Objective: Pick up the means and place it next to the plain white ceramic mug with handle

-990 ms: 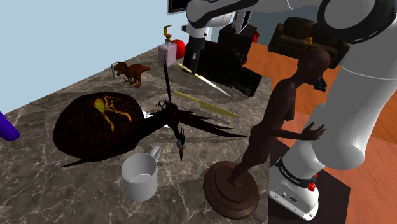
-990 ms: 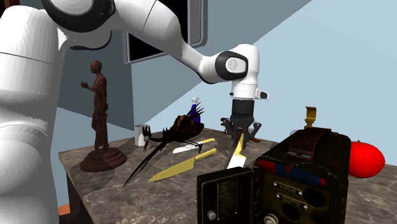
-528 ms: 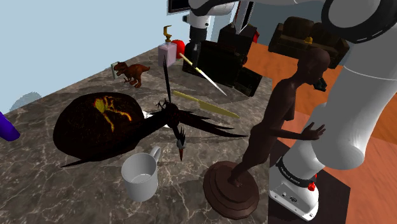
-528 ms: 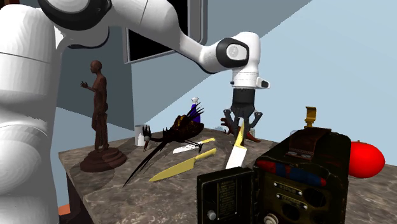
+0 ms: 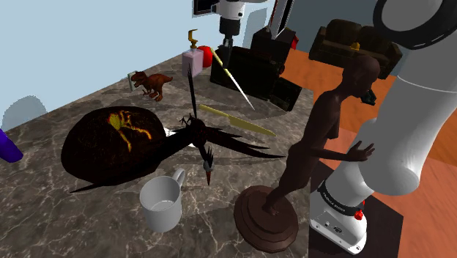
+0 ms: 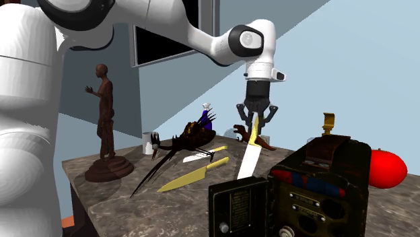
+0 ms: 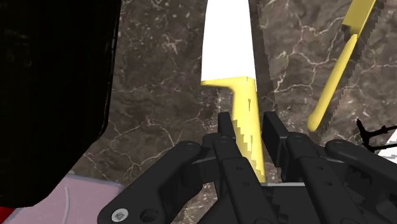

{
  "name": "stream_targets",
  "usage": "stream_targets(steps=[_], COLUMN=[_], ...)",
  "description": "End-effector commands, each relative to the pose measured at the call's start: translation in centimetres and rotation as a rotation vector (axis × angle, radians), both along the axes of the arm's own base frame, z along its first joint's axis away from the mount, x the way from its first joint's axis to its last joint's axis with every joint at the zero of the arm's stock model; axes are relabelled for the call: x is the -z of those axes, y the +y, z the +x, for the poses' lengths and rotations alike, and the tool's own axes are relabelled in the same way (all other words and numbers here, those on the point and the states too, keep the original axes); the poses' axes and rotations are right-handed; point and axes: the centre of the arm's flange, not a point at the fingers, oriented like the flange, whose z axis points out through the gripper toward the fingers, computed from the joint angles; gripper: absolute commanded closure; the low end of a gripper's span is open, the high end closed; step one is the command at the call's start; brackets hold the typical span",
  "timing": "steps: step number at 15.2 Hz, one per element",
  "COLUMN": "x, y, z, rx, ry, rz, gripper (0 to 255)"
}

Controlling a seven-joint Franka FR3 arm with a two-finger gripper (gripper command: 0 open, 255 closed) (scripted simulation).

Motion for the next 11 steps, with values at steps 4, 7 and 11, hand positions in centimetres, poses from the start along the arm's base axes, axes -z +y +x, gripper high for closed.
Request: stream_targets(steps=[4,7,11], x=[-1.3,-1.3,-1.3], y=[2.4,5.9,10.7], z=[-1.1,-2.8,-5.1], rx=[0.000,0.000,0.000], ry=[0.001,0.001,0.001], rz=[0.000,0.000,0.000], gripper=[255,255,255])
